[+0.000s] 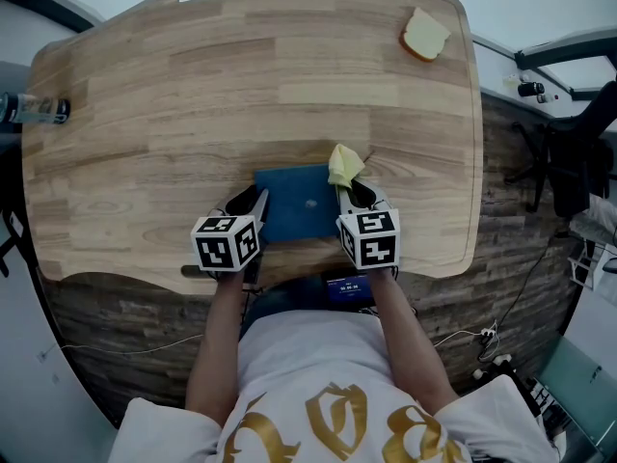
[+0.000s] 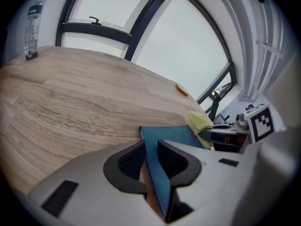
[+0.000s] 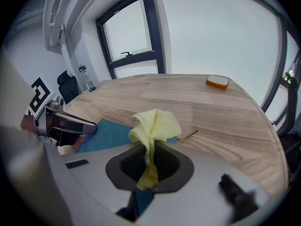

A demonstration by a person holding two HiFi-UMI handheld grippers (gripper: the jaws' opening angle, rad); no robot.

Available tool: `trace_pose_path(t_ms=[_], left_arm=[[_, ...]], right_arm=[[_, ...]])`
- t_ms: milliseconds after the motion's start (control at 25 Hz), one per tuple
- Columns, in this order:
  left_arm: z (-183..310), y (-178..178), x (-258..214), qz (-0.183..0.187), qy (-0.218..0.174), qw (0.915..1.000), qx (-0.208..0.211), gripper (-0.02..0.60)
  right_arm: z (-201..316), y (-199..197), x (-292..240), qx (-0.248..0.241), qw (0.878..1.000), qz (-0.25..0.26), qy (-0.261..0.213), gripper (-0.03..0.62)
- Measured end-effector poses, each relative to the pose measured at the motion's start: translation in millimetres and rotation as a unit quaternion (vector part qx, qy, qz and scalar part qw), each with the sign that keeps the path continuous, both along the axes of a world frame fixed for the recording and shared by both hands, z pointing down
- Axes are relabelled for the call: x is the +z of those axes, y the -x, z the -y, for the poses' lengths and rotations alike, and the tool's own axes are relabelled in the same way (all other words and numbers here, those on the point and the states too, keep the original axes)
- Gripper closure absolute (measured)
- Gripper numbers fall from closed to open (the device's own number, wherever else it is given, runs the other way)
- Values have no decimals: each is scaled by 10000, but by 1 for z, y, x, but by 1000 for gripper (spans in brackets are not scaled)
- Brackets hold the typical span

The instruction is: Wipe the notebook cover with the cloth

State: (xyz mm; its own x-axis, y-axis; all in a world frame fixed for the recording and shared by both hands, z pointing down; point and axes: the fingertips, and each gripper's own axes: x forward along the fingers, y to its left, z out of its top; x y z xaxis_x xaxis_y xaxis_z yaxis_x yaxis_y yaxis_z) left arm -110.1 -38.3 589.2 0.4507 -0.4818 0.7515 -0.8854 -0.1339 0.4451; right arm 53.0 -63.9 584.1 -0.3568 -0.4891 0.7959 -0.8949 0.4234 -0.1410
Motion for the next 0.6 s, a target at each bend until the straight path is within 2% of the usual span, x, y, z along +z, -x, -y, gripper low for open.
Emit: trace_pose_path(t_ms=[600], left_arm=[[1,3,1,-198,93,9997,-139,497]], right_arm=[[1,35,0,-452,9990,23,-22,556]])
